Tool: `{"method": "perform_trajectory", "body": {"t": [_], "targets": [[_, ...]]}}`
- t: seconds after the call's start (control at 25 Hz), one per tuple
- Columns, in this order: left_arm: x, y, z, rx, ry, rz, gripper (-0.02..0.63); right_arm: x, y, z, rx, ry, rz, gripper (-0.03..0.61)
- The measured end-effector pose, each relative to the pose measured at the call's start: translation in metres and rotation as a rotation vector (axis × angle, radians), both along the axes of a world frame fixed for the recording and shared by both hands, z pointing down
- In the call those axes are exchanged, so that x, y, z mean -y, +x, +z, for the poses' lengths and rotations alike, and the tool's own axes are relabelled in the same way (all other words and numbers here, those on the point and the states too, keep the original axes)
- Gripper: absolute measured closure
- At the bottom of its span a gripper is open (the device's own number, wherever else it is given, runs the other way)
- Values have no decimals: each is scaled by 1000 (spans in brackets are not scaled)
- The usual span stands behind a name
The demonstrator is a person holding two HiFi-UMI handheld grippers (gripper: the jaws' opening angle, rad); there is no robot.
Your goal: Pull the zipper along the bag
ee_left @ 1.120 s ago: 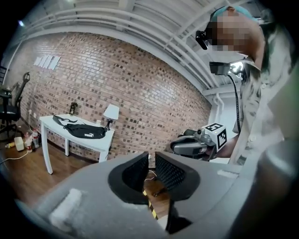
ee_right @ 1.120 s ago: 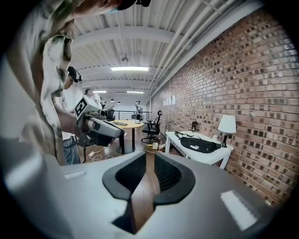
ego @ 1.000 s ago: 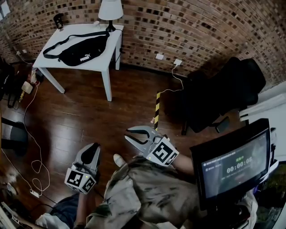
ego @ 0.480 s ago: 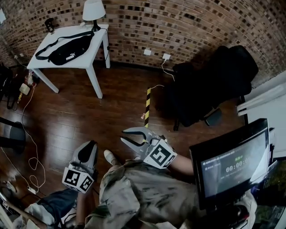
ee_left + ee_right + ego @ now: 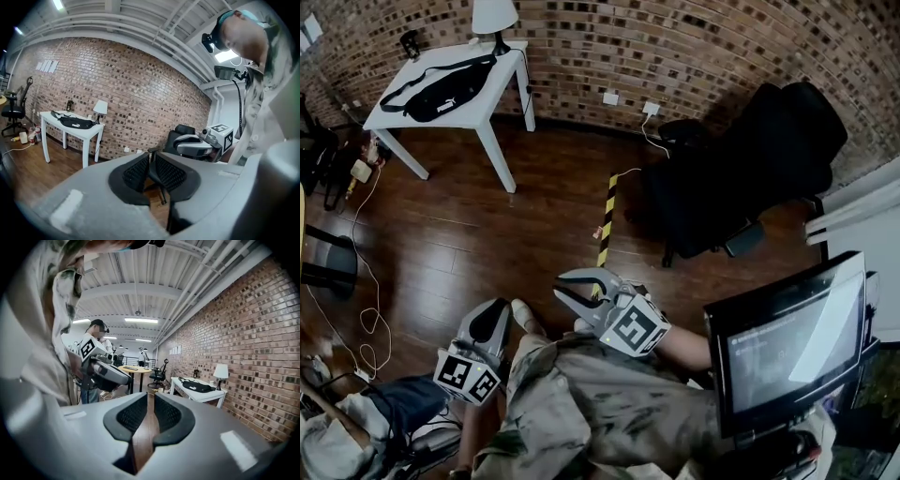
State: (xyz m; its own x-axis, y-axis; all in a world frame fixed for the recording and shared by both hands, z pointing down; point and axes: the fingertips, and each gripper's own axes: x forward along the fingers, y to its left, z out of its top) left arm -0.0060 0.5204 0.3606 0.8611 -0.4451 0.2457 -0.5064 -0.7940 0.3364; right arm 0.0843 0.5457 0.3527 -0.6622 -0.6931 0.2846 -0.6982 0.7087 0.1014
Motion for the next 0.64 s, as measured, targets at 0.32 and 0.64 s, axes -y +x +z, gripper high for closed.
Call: {"method": "perform_trajectory", "body": {"t": [0.32,0.64], "targets": [[-14,18,-9,23,0,30,568,-15,8,-2,18,-8,11,529],[-19,28,-9,32,6,40,569,-22,17,-2,18,-19,33,537]]}}
